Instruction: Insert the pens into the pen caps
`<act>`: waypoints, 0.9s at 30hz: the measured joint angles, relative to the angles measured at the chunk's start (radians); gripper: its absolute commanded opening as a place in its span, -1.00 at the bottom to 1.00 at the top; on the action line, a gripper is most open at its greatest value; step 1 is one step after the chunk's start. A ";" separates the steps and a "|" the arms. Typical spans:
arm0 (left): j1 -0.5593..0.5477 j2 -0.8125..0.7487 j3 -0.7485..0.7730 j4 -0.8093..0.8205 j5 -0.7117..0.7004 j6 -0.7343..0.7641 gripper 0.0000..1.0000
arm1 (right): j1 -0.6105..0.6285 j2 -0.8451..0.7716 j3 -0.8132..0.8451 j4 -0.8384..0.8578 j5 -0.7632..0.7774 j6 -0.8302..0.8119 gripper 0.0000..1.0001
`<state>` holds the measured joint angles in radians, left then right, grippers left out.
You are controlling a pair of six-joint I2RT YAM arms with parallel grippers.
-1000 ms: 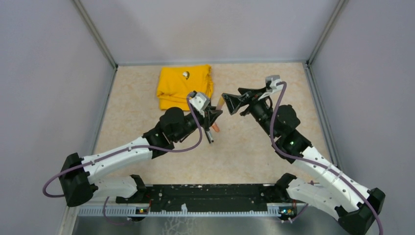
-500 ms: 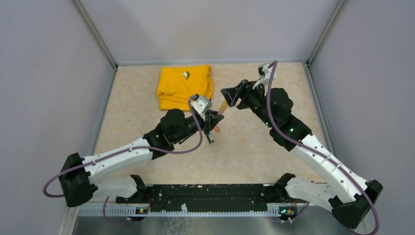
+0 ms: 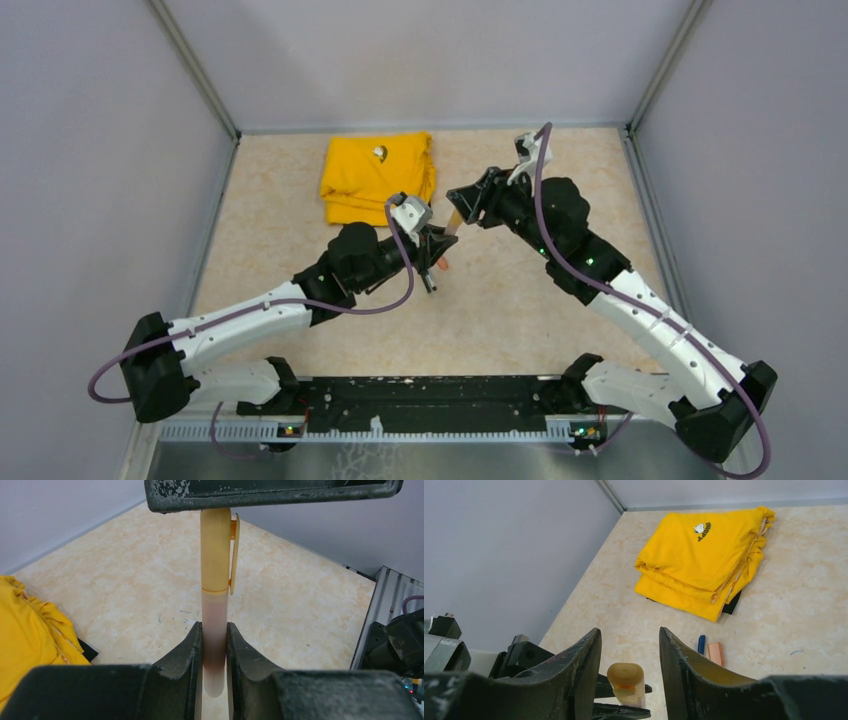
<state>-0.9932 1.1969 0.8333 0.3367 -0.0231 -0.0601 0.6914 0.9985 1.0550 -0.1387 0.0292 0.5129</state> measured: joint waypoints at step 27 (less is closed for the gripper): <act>0.000 0.011 0.027 -0.021 0.001 0.000 -1.00 | 0.000 0.028 0.000 0.003 -0.047 -0.016 -0.40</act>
<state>-0.9932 1.2079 0.8608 0.3153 -0.0219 -0.0605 0.6910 1.0264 1.0546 -0.1356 -0.0177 0.4973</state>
